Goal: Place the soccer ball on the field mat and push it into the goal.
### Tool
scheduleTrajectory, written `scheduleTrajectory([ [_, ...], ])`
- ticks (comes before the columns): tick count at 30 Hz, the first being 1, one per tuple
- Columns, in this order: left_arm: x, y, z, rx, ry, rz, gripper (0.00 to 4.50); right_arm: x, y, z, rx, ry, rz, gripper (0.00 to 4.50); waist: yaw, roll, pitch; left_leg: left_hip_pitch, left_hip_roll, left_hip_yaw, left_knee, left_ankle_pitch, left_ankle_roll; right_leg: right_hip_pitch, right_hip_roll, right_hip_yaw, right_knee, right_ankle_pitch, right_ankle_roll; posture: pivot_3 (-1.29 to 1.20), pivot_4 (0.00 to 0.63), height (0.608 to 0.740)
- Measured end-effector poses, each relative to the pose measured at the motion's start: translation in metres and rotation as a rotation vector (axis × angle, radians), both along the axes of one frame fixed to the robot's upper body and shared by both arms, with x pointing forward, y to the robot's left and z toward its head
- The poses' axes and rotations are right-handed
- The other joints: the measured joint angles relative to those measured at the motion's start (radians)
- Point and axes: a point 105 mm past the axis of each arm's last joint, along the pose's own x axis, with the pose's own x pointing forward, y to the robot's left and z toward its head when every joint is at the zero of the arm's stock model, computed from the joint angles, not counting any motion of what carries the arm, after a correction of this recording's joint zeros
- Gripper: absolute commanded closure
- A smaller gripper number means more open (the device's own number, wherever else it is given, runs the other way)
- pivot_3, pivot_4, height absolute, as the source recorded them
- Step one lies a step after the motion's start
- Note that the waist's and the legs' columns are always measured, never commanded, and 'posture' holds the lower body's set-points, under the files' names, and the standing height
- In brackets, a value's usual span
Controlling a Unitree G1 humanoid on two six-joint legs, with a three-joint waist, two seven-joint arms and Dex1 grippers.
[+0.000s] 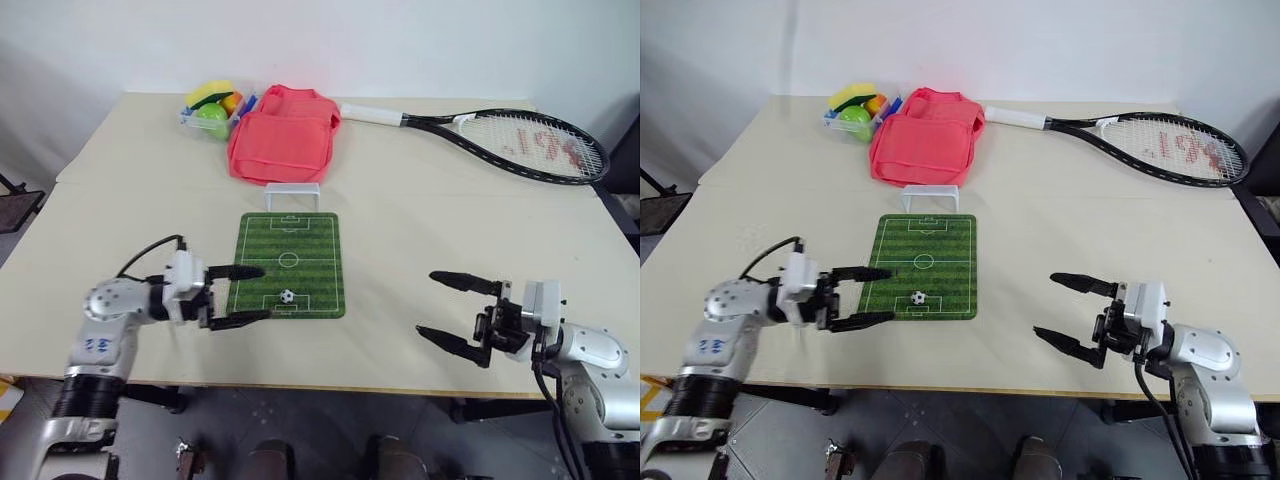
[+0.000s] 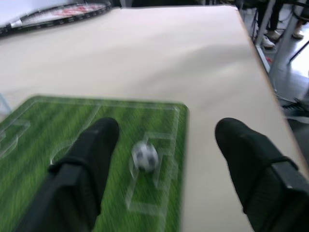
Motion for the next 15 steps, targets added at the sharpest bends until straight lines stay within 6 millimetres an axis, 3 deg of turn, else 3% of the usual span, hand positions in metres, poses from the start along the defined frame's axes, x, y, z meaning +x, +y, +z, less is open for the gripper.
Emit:
scheduleTrajectory([
  [4, -0.018, 0.013, -0.015, -0.020, 0.108, 0.007, 3.20, -0.002, -0.003, -0.001, -0.009, -0.001, 0.010, 0.00, 0.014, 0.001, 0.001, -0.001, 0.000, 0.000, 0.002, 0.000, 0.000, 0.000, 0.000, 0.000, 0.000, 0.000, 0.000, 0.00, 0.150, 0.740],
  [8, -0.023, -0.009, -0.018, -0.073, 0.108, -0.036, 4.42, -0.004, -0.003, 0.000, -0.023, -0.016, 0.025, 0.00, 0.018, 0.001, 0.001, -0.001, -0.001, 0.000, 0.005, -0.001, 0.002, 0.001, 0.000, 0.000, 0.000, 0.001, 0.000, 0.00, 0.150, 0.740],
  [15, 0.004, -0.057, -0.023, -0.135, 0.065, -0.033, 4.47, -0.009, -0.006, -0.008, -0.030, 0.003, 0.018, 0.00, 0.016, 0.001, 0.001, -0.001, 0.000, 0.000, 0.006, -0.001, 0.002, 0.001, 0.000, 0.001, 0.001, 0.001, 0.000, 0.00, 0.150, 0.740],
])
